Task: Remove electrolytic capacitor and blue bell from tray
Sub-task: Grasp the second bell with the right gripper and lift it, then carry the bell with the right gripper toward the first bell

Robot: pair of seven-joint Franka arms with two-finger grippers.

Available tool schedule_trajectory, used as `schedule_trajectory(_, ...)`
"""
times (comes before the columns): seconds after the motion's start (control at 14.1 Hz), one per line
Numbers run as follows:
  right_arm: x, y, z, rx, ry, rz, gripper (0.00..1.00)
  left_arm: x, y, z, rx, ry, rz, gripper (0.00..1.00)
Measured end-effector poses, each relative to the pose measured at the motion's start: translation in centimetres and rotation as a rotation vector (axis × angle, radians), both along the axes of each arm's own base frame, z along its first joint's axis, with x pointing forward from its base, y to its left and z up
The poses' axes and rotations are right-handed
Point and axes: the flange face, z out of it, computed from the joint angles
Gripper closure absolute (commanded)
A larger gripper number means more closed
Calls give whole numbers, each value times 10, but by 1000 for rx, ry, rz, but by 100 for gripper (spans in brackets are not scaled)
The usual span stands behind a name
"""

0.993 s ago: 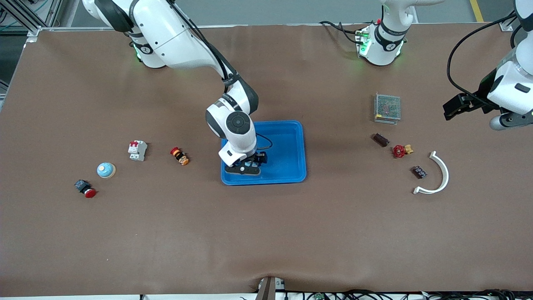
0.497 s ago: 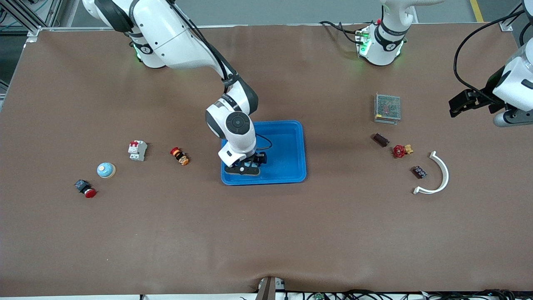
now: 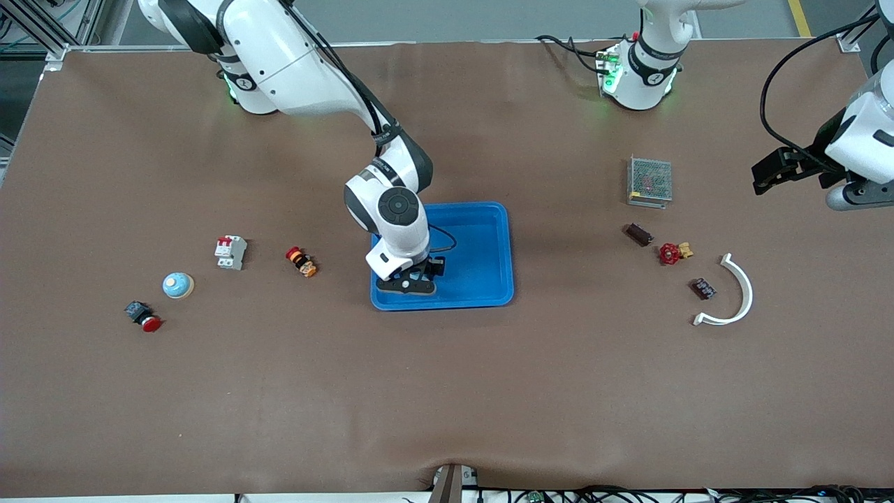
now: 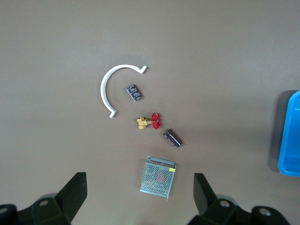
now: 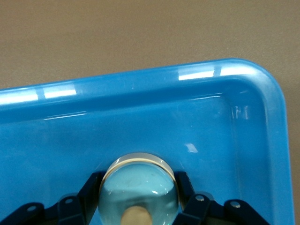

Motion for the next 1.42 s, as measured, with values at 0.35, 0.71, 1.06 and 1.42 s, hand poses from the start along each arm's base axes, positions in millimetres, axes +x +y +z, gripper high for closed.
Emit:
schedule_trajectory(0.35,1,0,1,3,-3,0,46,0,-1,2,0,-4,-3,0)
schedule_trajectory(0.71,8,-3,12,-4,3,-11,46,-3,-8,8,-3,-14,-17,0)
schedule_trajectory(1.06,20,-7,53,-28,23,-30,46,-7,-16,13,-4,-23,-31,0)
schedule_trajectory(1.42,48,-33,83,-41,57,59,46,-9,-16,18,-31,-30,-27,0)
